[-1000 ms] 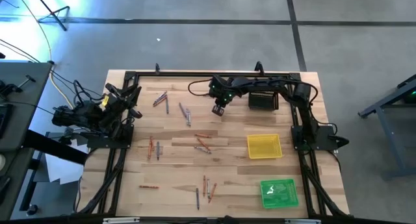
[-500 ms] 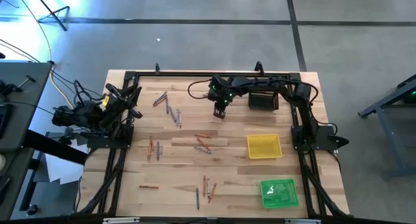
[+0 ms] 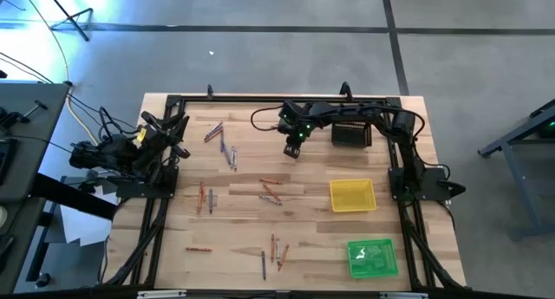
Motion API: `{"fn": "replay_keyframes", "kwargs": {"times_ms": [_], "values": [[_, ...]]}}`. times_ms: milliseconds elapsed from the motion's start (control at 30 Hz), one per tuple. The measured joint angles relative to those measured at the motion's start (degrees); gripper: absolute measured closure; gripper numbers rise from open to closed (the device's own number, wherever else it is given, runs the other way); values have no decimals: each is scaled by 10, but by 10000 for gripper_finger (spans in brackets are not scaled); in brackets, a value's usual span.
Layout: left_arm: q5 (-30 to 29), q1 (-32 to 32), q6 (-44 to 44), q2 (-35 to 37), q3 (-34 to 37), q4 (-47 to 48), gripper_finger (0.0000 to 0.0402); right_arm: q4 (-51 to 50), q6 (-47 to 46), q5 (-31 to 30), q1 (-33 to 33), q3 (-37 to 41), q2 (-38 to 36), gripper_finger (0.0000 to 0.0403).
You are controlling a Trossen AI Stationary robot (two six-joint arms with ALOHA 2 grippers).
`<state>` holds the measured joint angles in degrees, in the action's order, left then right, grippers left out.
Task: Sort crayons
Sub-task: Put the gray crayon into the black basket
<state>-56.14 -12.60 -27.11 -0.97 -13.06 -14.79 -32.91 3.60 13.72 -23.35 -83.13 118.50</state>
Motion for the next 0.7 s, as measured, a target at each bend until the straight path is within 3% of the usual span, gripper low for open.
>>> {"fn": "replay_keyframes", "kwargs": {"times_ms": [333, 433, 533, 700], "values": [[0, 0, 0, 0, 0, 0, 328, 6, 15, -2, 4, 0, 0, 391], [0, 0, 0, 0, 0, 0, 328, 1, 26, 25, 11, 0, 0, 388], [0, 0, 0, 0, 0, 0, 328, -8, 46, 54, 20, 0, 0, 372], [0, 0, 0, 0, 0, 0, 328, -7, 111, 39, 30, 0, 0, 320]]}}
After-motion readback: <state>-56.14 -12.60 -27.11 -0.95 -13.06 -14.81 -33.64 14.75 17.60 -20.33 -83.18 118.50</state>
